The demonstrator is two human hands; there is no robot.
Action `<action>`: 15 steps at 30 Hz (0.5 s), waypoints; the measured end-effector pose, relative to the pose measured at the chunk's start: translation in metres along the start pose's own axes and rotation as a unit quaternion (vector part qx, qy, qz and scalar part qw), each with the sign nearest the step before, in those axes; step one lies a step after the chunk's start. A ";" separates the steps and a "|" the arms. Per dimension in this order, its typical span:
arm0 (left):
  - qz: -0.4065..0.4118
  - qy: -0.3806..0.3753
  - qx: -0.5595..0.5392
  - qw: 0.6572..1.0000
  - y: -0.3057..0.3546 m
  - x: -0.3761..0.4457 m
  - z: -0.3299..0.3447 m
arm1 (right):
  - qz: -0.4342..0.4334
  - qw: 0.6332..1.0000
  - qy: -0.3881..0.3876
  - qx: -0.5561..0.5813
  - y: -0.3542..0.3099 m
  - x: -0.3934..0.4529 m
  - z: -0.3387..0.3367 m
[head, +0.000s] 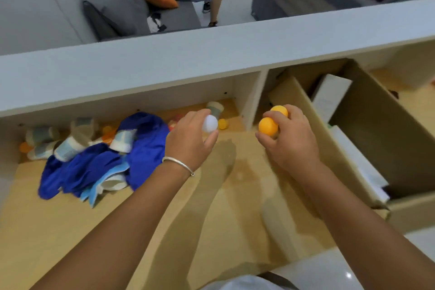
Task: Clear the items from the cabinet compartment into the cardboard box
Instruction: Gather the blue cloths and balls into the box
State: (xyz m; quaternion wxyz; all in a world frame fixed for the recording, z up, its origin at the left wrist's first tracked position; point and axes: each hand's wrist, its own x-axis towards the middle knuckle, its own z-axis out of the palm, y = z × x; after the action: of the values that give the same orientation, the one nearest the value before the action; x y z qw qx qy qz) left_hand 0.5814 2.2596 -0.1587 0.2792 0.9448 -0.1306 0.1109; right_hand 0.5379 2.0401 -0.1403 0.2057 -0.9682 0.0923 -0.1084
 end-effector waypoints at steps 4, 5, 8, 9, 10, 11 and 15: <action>0.080 -0.006 -0.013 0.997 0.086 0.032 0.032 | 0.044 0.997 0.060 0.027 0.065 0.006 -0.050; 0.095 -0.010 -0.016 0.995 0.106 0.039 0.040 | 0.055 0.995 0.074 0.034 0.080 0.007 -0.061; 0.125 -0.025 -0.025 0.992 0.161 0.054 0.065 | 0.094 0.991 0.088 0.032 0.119 0.008 -0.088; 0.131 -0.030 -0.026 0.991 0.176 0.057 0.074 | 0.106 0.990 0.084 0.026 0.131 0.008 -0.095; 0.138 -0.035 -0.026 0.989 0.190 0.061 0.082 | 0.118 0.990 0.078 0.023 0.141 0.007 -0.101; 0.145 -0.040 -0.027 0.988 0.201 0.063 0.090 | 0.129 0.989 0.071 0.025 0.150 0.006 -0.105; 0.156 -0.070 -0.044 0.984 0.226 0.066 0.114 | 0.158 0.983 0.079 0.041 0.173 -0.001 -0.113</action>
State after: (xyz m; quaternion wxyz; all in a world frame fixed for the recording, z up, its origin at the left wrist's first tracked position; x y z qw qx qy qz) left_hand 0.5897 2.0011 -0.1207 0.2899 0.9050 -0.3007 0.0808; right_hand 0.4856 1.8417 -0.1117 0.2514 -0.9206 0.2555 -0.1548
